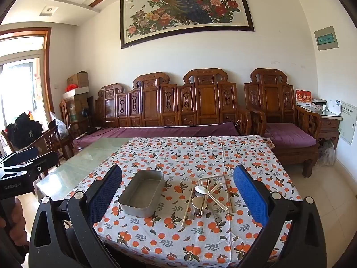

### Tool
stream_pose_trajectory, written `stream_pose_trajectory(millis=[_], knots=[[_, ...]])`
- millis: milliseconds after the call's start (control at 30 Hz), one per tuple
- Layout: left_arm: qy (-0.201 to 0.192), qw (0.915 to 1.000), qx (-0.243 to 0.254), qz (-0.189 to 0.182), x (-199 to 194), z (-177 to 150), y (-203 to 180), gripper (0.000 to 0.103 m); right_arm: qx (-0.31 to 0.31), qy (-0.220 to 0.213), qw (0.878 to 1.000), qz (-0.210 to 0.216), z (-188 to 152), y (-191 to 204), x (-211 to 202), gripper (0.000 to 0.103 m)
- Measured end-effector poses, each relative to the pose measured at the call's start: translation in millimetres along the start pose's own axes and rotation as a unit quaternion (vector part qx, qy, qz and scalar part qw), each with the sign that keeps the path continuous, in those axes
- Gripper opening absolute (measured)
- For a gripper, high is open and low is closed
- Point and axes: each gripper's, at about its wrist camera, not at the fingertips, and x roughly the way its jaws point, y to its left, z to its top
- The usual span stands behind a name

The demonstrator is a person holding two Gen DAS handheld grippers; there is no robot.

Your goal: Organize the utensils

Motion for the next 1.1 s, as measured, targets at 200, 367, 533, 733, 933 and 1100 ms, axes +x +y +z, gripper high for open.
stream_pose_trajectory(millis=[200,367,533,733,933,1100], knots=[[0.000,1.0000,-0.001,-0.001,-0.1,0.0,0.3,0.096,-0.001,0.000,1.000,0.000,0.5,-0.2,0.4,0.100],[0.000,1.0000,-0.001,0.000,0.0,0.0,0.1,0.096,-0.001,-0.001,1.000,0.000,-0.1,1.0,-0.2,0.100],[0.000,1.0000,-0.001,0.000,0.0,0.0,0.1,0.096,-0.001,-0.001,1.000,0.000,0.3,0.7,-0.3,0.100],[0.000,1.0000,-0.001,0.000,-0.1,0.0,0.2,0.096,0.000,-0.001,1.000,0.000,0.6,-0.2,-0.1,0.100],[0.000,1.0000,0.000,0.000,-0.1,0.0,0.1,0.096,-0.001,-0.001,1.000,0.000,0.8,1.4,1.1,0.100],[-0.001,1.0000,-0.001,0.000,-0.1,-0.1,0.1,0.096,-0.002,-0.002,1.000,0.000,0.7,0.5,0.3,0.100]])
